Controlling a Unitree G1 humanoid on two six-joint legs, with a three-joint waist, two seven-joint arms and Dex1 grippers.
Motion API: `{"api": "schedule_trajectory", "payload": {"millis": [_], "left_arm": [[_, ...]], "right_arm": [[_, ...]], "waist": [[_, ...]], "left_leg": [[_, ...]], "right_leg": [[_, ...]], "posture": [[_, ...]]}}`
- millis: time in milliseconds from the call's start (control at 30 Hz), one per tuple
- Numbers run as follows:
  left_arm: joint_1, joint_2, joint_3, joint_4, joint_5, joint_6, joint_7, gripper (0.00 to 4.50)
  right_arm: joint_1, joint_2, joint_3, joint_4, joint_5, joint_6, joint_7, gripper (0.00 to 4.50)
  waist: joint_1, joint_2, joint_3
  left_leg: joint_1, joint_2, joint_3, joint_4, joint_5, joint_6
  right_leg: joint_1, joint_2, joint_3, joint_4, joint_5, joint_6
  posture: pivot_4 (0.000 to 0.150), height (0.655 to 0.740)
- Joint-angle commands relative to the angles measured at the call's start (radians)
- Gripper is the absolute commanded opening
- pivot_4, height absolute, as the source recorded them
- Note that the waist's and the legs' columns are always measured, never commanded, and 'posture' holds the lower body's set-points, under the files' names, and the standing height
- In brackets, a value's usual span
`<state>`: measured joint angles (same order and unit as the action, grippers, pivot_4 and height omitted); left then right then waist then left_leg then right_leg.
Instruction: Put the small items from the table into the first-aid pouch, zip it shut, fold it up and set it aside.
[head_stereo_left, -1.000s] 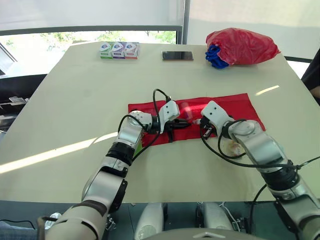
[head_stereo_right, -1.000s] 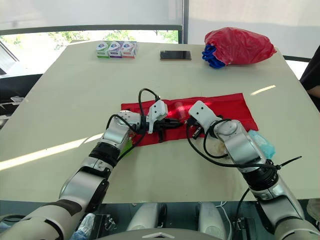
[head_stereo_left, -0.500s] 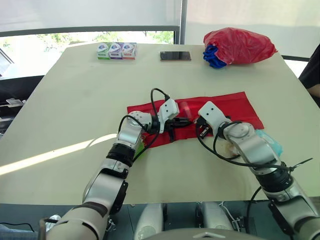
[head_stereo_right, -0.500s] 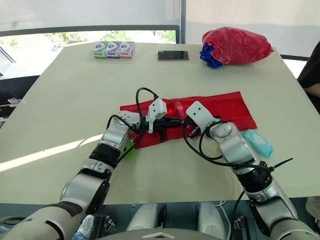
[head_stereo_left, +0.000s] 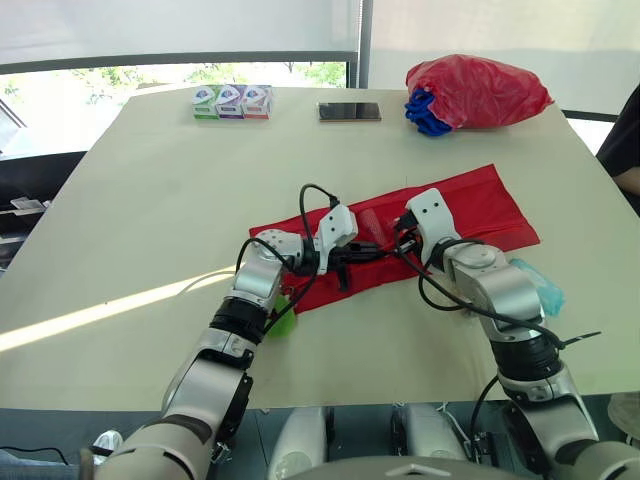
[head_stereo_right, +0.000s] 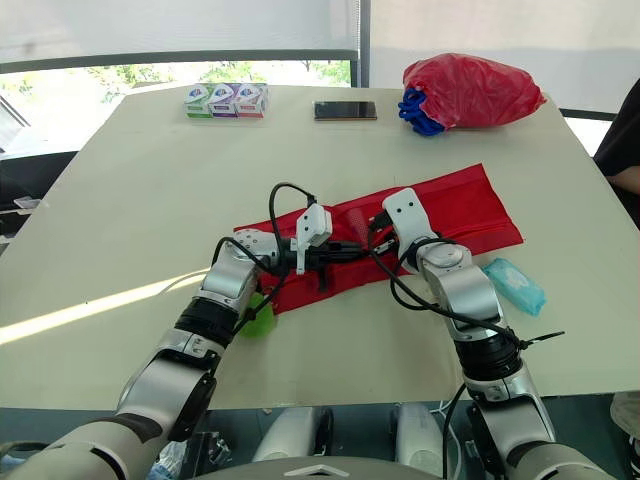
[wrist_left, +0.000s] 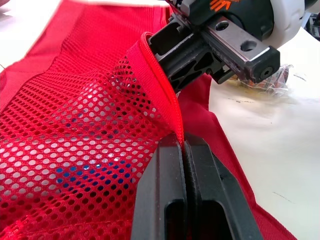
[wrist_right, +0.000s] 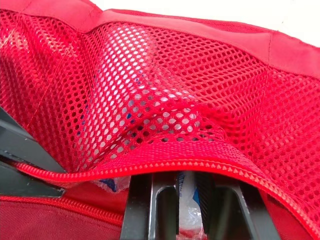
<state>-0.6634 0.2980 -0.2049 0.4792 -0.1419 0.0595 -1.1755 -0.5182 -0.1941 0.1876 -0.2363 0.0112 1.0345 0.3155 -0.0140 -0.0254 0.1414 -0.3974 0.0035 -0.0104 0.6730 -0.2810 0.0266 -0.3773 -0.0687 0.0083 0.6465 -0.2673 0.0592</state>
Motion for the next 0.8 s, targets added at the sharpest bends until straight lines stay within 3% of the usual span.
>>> {"api": "schedule_trajectory", "payload": {"millis": [33, 500, 600, 667, 800], "left_arm": [[-0.020, 0.004, -0.001, 0.005, 0.004, -0.020, 0.000, 0.00], [-0.071, 0.011, 0.008, 0.117, 0.025, -0.084, 0.010, 0.00], [-0.071, 0.011, 0.006, 0.122, 0.025, -0.089, 0.005, 0.00], [-0.071, 0.011, 0.006, 0.123, 0.024, -0.090, 0.002, 0.00], [-0.070, 0.013, 0.007, 0.123, 0.024, -0.091, -0.002, 0.00]], "right_arm": [[0.012, -0.027, 0.009, -0.093, 0.021, 0.000, 0.023, 2.06], [0.114, -0.206, -0.023, -0.324, 0.140, 0.095, 0.138, 2.06], [0.138, -0.256, -0.037, -0.333, 0.144, 0.085, 0.147, 1.18], [0.150, -0.277, -0.038, -0.332, 0.149, 0.077, 0.149, 0.07], [0.167, -0.314, -0.027, -0.323, 0.149, 0.068, 0.151, 0.07]], "waist": [[0.000, 0.000, 0.000], [0.000, 0.000, 0.000], [0.001, 0.000, 0.000], [0.001, 0.000, 0.000], [0.001, 0.000, 0.000]], "left_leg": [[0.000, 0.000, 0.000, 0.000, 0.000, 0.000], [0.000, 0.000, 0.000, 0.000, -0.002, 0.004], [0.000, 0.000, 0.000, 0.000, -0.002, 0.004], [0.000, 0.000, 0.000, 0.000, -0.002, 0.004], [0.000, 0.000, 0.000, 0.000, -0.002, 0.004]], "right_leg": [[0.000, 0.000, 0.000, 0.000, 0.000, 0.000], [0.000, 0.000, 0.000, -0.001, 0.000, 0.000], [0.000, 0.000, 0.000, -0.001, 0.000, 0.000], [0.000, 0.000, 0.000, -0.001, 0.000, 0.000], [0.000, 0.000, 0.000, -0.001, 0.000, 0.000]], "posture": [[0.150, 0.7400], [0.150, 0.7400], [0.150, 0.7400], [0.150, 0.7400], [0.150, 0.7400]]}}
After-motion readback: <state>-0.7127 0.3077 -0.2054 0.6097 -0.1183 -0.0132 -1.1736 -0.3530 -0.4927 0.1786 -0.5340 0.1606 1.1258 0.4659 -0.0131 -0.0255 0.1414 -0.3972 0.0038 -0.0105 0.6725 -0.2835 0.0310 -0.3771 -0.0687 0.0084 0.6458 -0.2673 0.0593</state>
